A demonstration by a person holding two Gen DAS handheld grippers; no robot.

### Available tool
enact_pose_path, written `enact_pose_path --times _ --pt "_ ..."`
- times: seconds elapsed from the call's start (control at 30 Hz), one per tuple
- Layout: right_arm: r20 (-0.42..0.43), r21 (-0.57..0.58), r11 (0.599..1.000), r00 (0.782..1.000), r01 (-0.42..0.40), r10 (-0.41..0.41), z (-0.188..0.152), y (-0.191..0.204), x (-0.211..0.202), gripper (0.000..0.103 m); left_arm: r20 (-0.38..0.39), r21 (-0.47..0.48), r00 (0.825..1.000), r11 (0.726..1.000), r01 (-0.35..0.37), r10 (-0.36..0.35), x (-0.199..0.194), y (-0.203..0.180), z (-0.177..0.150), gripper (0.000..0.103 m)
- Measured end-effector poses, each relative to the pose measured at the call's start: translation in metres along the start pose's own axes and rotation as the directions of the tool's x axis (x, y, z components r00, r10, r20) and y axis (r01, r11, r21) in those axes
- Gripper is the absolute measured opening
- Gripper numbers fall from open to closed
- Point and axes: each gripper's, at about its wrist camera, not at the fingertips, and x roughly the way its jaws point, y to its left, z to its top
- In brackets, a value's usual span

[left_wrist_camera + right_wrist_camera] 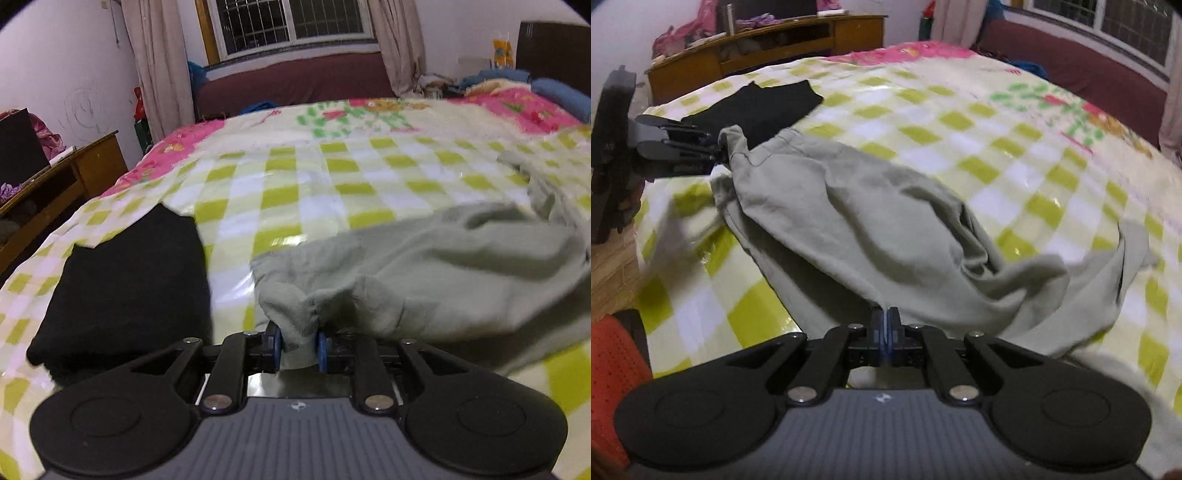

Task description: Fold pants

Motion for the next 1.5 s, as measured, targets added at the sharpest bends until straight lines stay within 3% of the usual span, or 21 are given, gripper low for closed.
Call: enact_pose_path --times 0.17,0.3,0.53,0.57,0.63,0.7,0.83,0.9,1.07,1.13,1.17,1.2,1.37,1.43,1.5 --pt "-0.11 -0.022 1.0 0.994 0.013 -0.015 -0.019 0.02 0.028 0.01 -0.039 -0.02 0.999 0.999 -0.03 0.029 0.0 0.006 -0.038 0.049" --pt "-0.07 -0.117 0.992 0.996 0.052 -0.06 -0.027 0.037 0.019 0.012 -0.021 -0.03 0.998 0.998 -0.064 0.063 -0.008 0.013 -0.045 0.052" --pt "-0.026 -0.133 0.99 0.999 0.038 -0.042 -0.014 0.051 0.021 0.014 0.002 -0.041 0.992 0.991 -0.126 0.126 -0.008 0.026 -0.041 0.052" --pt "-0.007 -0.156 0.987 0.999 0.033 -0.035 -0.011 0.057 0.021 0.018 0.01 -0.021 0.991 0.991 -0.131 0.132 -0.011 0.024 -0.042 0.052" --pt "0.027 -0.228 0.974 1.0 0.02 -0.014 -0.006 0.074 0.022 0.039 0.018 0.041 0.99 0.99 -0.138 0.137 -0.018 0.019 -0.045 0.052" --pt "0.055 -0.304 0.953 0.998 0.004 0.014 -0.001 0.092 0.029 0.042 0.016 0.133 0.991 0.982 -0.132 0.131 -0.024 0.01 -0.049 0.052" --pt "0.076 -0.409 0.912 0.996 -0.009 0.044 0.012 0.121 0.053 0.041 0.028 0.318 0.991 0.939 -0.131 0.128 -0.037 -0.013 -0.059 0.052" --pt "0.086 -0.421 0.907 0.995 -0.005 0.046 0.019 0.127 0.065 0.042 0.061 0.396 0.987 0.904 -0.16 0.148 -0.041 -0.026 -0.061 0.056" --pt "0.11 -0.427 0.904 0.994 0.02 0.03 0.038 0.134 0.075 0.04 0.15 0.5 0.972 0.835 -0.23 0.178 -0.041 -0.043 -0.054 0.057" --pt "0.114 -0.436 0.899 0.993 0.029 0.024 0.04 0.133 0.074 0.023 0.173 0.546 0.964 0.795 -0.264 0.202 -0.035 -0.047 -0.053 0.057" --pt "0.113 -0.432 0.901 0.993 0.028 0.023 0.042 0.131 0.072 0.017 0.172 0.558 0.964 0.786 -0.265 0.202 -0.032 -0.047 -0.05 0.051" --pt "0.107 -0.418 0.908 0.994 0.017 0.031 0.044 0.128 0.07 0.011 0.166 0.557 0.965 0.789 -0.26 0.201 -0.029 -0.044 -0.045 0.043" --pt "0.113 -0.311 0.95 0.992 -0.024 0.062 0.074 0.107 0.054 0.006 0.182 0.502 0.96 0.82 -0.276 0.212 -0.017 -0.023 -0.004 0.026" --pt "0.172 -0.29 0.956 0.985 0.034 0.017 0.093 0.097 0.045 0.005 0.236 0.444 0.938 0.83 -0.337 0.254 -0.018 -0.014 0.015 0.021" --pt "0.27 -0.256 0.961 0.962 0.103 -0.031 0.108 0.089 0.027 0.005 0.288 0.367 0.913 0.848 -0.382 0.287 -0.025 -0.004 0.027 0.021"
